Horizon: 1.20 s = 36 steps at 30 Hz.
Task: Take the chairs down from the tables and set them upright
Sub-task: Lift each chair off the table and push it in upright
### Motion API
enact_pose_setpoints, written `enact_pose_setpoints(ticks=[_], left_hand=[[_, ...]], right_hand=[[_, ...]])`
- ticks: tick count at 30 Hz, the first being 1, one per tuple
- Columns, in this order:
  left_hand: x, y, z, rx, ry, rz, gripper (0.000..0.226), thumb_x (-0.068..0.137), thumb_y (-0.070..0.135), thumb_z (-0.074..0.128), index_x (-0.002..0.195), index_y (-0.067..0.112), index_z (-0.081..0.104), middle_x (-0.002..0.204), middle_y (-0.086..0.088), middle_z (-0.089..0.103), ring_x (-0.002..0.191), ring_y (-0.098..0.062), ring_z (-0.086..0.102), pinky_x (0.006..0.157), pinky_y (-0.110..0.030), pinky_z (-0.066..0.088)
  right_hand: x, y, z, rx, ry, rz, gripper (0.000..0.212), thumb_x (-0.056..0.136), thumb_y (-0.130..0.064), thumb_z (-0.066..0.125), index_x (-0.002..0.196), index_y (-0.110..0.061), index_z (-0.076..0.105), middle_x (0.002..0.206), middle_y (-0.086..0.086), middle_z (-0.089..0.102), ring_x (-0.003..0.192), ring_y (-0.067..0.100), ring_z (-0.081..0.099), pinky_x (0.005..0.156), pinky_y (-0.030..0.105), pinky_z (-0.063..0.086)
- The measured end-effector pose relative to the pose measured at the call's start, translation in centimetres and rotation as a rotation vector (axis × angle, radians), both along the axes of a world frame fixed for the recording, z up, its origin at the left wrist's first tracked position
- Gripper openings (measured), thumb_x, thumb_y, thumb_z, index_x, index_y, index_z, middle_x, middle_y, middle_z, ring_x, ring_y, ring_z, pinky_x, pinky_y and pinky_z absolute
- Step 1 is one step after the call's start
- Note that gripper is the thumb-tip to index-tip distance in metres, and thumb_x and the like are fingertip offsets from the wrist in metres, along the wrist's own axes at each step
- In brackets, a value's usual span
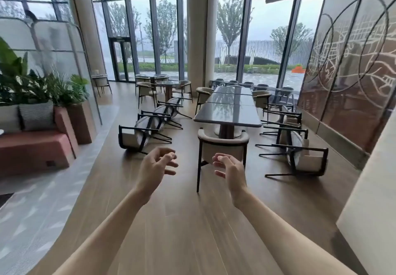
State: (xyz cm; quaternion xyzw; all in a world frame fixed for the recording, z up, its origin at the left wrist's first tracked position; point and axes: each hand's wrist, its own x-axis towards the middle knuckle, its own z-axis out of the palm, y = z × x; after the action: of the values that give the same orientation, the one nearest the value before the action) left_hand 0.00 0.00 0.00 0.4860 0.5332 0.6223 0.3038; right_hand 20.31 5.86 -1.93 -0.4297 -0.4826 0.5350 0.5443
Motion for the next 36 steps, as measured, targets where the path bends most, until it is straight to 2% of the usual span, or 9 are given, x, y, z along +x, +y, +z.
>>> enact_pose_setpoints(ticks=[5,13,17,19,22,24,30,33,36], left_hand=[[-3.6,6.5,0.7,-0.023,0.014,0.071,0.013,0.101,0.008,0.053,0.099,0.007,0.066,0.095,-0.019,0.068,0.073,-0.027,0.070,0.061,-0.036,0.059],[-7.7,18.3,-2.5,-0.100,-0.036,0.049,0.018,0.100,0.010,0.055,0.092,0.004,0.069,0.080,-0.013,0.069,0.066,-0.024,0.070,0.055,-0.032,0.058],[-10.2,27.2,-3.3,-0.131,-0.037,-0.019,0.019,0.100,0.010,0.055,0.092,0.003,0.070,0.080,-0.015,0.071,0.065,-0.026,0.070,0.055,-0.033,0.058],[-10.8,32.6,-3.0,-0.131,-0.031,-0.053,0.019,0.100,0.011,0.055,0.093,0.003,0.070,0.080,-0.016,0.070,0.065,-0.026,0.070,0.056,-0.034,0.057],[-10.4,40.9,-2.2,-0.134,-0.027,-0.118,0.019,0.100,0.014,0.055,0.094,0.004,0.070,0.082,-0.016,0.071,0.059,-0.022,0.070,0.048,-0.023,0.053],[-9.3,46.9,-1.3,-0.114,-0.036,-0.195,0.023,0.102,0.015,0.051,0.095,0.003,0.069,0.084,-0.020,0.071,0.059,-0.021,0.071,0.048,-0.023,0.054],[0.4,60.8,0.8,-0.045,-0.095,-0.438,0.033,0.105,0.021,0.045,0.088,0.004,0.067,0.066,-0.008,0.071,0.054,-0.021,0.068,0.049,-0.026,0.056],[6.9,66.6,0.6,-0.024,-0.109,-0.546,0.031,0.105,0.021,0.047,0.089,0.004,0.068,0.065,-0.007,0.072,0.054,-0.019,0.068,0.049,-0.025,0.055],[13.4,71.4,-0.5,-0.014,-0.072,-0.639,0.031,0.105,0.021,0.048,0.088,0.006,0.070,0.069,-0.007,0.072,0.059,-0.021,0.069,0.054,-0.027,0.056]], right_hand=[[-2.3,7.9,-0.5,-0.058,0.006,0.002,0.023,0.098,-0.012,0.054,0.109,-0.002,0.071,0.101,0.008,0.072,0.092,0.019,0.065,0.081,0.035,0.051],[-7.0,19.6,-1.7,-0.035,-0.053,0.062,0.020,0.096,-0.016,0.056,0.104,-0.009,0.072,0.099,0.004,0.072,0.093,0.016,0.066,0.086,0.035,0.053],[-8.9,27.2,-1.8,0.003,-0.078,0.037,0.018,0.094,-0.019,0.058,0.100,-0.013,0.074,0.095,0.001,0.072,0.090,0.014,0.066,0.089,0.039,0.055],[-9.1,31.4,-1.1,0.007,-0.094,-0.010,0.018,0.095,-0.019,0.057,0.102,-0.012,0.073,0.094,0.005,0.070,0.087,0.016,0.063,0.083,0.039,0.054],[-8.1,37.4,0.6,0.007,-0.102,-0.104,0.020,0.096,-0.019,0.055,0.105,-0.013,0.072,0.098,0.011,0.071,0.089,0.021,0.063,0.086,0.037,0.054],[-6.7,41.5,2.0,0.044,-0.081,-0.191,0.019,0.096,-0.016,0.057,0.105,-0.010,0.073,0.100,0.012,0.073,0.095,0.023,0.065,0.093,0.039,0.052],[1.9,49.9,3.5,0.092,-0.095,-0.434,0.017,0.095,-0.015,0.059,0.105,-0.007,0.070,0.099,0.014,0.072,0.088,0.020,0.064,0.080,0.035,0.051],[7.5,53.1,3.3,0.148,-0.145,-0.529,0.022,0.089,-0.028,0.060,0.106,-0.016,0.066,0.108,0.015,0.073,0.095,0.021,0.066,0.091,0.040,0.052],[12.8,56.2,2.1,0.158,-0.230,-0.592,0.034,0.079,-0.040,0.054,0.105,-0.021,0.064,0.108,0.015,0.073,0.097,0.021,0.066,0.089,0.036,0.051]])
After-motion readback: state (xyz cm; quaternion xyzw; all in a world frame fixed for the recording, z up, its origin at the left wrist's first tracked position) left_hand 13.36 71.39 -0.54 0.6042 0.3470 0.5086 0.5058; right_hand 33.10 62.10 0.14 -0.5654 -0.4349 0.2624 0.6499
